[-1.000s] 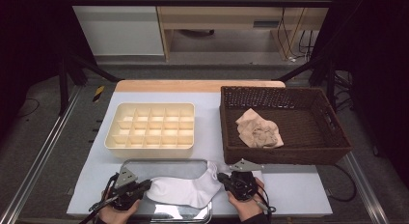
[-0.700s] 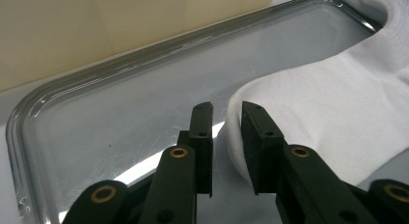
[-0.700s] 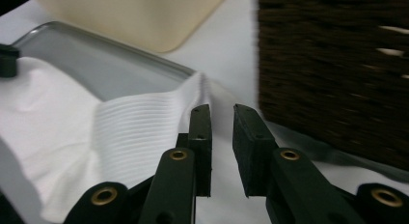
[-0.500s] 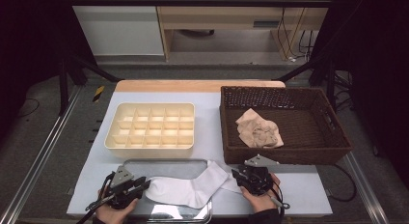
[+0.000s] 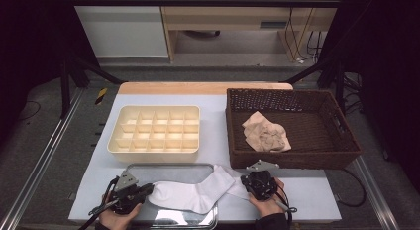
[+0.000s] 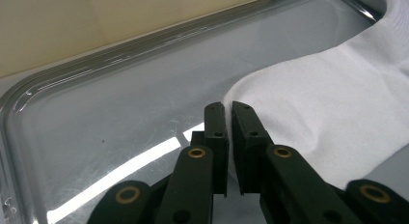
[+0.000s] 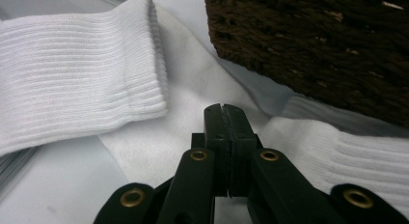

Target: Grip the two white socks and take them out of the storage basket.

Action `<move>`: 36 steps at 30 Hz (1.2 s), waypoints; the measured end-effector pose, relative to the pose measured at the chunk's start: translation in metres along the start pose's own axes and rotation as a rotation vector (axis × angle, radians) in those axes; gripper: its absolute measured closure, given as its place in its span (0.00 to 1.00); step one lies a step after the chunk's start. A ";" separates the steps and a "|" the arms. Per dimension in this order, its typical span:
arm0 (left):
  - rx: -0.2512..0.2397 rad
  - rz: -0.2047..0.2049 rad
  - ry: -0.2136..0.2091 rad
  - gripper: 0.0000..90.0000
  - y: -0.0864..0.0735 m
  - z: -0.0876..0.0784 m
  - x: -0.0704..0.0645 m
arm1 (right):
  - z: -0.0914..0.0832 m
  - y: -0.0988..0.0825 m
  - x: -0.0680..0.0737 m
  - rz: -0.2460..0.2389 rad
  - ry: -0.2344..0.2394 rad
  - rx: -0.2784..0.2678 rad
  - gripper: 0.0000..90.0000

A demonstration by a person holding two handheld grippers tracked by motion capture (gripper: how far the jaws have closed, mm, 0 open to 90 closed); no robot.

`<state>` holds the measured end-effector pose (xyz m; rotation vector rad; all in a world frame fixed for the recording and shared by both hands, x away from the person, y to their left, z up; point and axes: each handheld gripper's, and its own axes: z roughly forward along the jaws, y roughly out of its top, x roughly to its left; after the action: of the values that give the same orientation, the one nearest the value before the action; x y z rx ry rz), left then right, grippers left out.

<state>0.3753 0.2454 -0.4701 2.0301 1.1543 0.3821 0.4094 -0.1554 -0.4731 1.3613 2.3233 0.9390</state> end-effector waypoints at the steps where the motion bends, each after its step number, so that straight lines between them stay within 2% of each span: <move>1: -0.002 -0.002 0.003 0.94 0.000 0.000 0.000 | -0.001 0.000 -0.001 0.000 -0.010 0.006 1.00; 4: -0.002 -0.007 0.004 0.95 0.000 0.000 0.001 | -0.009 0.000 -0.009 -0.001 -0.053 0.000 1.00; 8: -0.004 -0.001 0.011 0.95 0.000 0.000 0.002 | -0.020 -0.004 -0.023 0.031 -0.077 -0.023 1.00; 12: -0.008 0.000 0.016 0.94 -0.001 0.000 0.002 | -0.026 -0.011 -0.033 0.047 -0.104 -0.014 1.00; 15: -0.021 0.003 0.023 0.90 0.000 -0.002 0.003 | -0.023 -0.013 -0.033 0.041 -0.108 0.003 1.00; 17: -0.046 -0.006 0.026 0.84 0.001 -0.005 0.004 | -0.024 -0.012 -0.031 0.028 -0.125 -0.006 0.98; 19: -0.074 -0.019 0.019 0.79 0.003 -0.008 0.006 | -0.029 -0.010 -0.029 0.027 -0.140 -0.043 0.94; 20: -0.086 -0.022 0.017 0.76 0.004 -0.010 0.007 | -0.034 -0.007 -0.026 0.021 -0.144 -0.080 0.93; 22: -0.101 -0.024 0.020 0.74 0.006 -0.013 0.009 | -0.041 -0.002 -0.019 0.005 -0.119 -0.150 0.92; 24: -0.103 -0.024 0.024 0.72 0.007 -0.013 0.011 | -0.043 0.002 -0.011 0.003 -0.055 -0.187 0.91; 26: -0.103 -0.021 0.020 0.72 0.007 -0.012 0.012 | -0.039 0.006 -0.001 -0.010 0.013 -0.189 0.89; 27: -0.101 -0.017 0.020 0.72 0.007 -0.012 0.012 | -0.034 0.007 0.003 -0.015 0.030 -0.180 0.88; 28: -0.101 -0.013 0.020 0.72 0.007 -0.012 0.012 | -0.027 0.009 0.007 -0.030 0.032 -0.165 0.86; 33: -0.121 -0.008 0.026 0.69 0.009 -0.015 0.014 | -0.004 0.010 0.010 -0.032 0.013 -0.107 0.78; 36: -0.116 -0.009 0.029 0.68 0.008 -0.014 0.014 | 0.006 0.007 0.010 -0.014 0.026 -0.075 0.76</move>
<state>0.3797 0.2614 -0.4558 1.9239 1.1325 0.4644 0.4123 -0.1421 -0.4719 1.3097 2.2892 1.0341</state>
